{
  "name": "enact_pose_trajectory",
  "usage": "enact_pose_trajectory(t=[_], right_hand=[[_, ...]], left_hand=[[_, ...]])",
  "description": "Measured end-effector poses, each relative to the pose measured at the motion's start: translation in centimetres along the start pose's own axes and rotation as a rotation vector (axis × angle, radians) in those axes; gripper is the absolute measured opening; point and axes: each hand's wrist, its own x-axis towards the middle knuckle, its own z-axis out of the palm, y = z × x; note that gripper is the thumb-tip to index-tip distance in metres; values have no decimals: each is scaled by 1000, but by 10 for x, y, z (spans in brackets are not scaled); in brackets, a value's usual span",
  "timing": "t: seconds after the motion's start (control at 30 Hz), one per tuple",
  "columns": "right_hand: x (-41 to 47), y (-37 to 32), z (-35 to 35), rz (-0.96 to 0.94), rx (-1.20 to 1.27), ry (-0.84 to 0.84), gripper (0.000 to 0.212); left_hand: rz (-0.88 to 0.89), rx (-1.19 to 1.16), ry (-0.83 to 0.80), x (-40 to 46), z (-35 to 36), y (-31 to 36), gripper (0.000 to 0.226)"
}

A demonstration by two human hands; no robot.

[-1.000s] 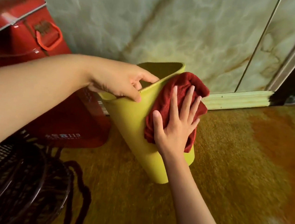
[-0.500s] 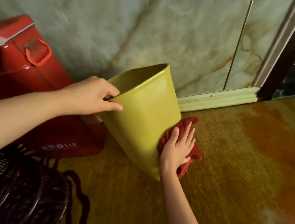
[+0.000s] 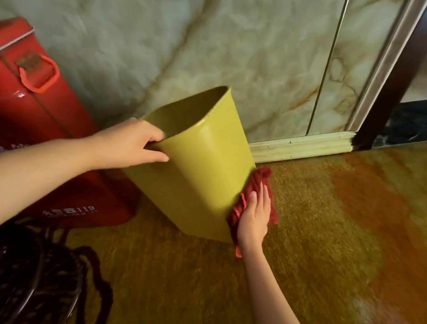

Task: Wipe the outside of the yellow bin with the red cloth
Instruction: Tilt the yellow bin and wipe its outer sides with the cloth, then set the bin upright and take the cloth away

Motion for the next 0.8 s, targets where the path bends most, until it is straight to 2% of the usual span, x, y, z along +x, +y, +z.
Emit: enact_pose_trajectory(t=[0.1, 0.17, 0.23, 0.3, 0.4, 0.5, 0.53, 0.6, 0.63, 0.7, 0.73, 0.8], right_hand=[[1, 0, -7, 30, 138, -10, 43], [-10, -11, -7, -7, 294, -48, 42], [-25, -24, -2, -121, 359, -108, 45], [-38, -32, 3, -249, 317, -222, 53], [-39, -35, 2, -336, 116, -451, 69], [-37, -36, -2, -347, 15, -514, 83], [-37, -36, -3, -358, 10, -507, 83], [-37, -34, -3, -391, -4, -483, 80], [-38, -31, -4, -401, -3, -463, 79], [-40, -26, -6, -400, 3, -401, 77], [-41, -25, -7, -395, 2, -365, 76], [-45, -23, -7, -392, -8, -289, 74]], left_hand=[[144, -83, 34, 14, 0, 26, 48], [232, -121, -31, 31, 1, 48, 36], [241, -118, -130, 37, 12, 59, 28], [170, -143, -172, 28, 26, 52, 29], [53, -219, -107, 10, 30, 27, 31], [2, -210, -63, 3, 29, 24, 17], [5, -192, -32, 1, 29, 27, 7], [24, -158, 176, -18, 33, 35, 35], [29, -152, 371, -35, 35, 40, 42], [-24, -189, 723, -75, 50, 52, 35], [-88, -227, 789, -94, 62, 58, 30], [-251, -403, 707, -117, 90, 68, 30]])
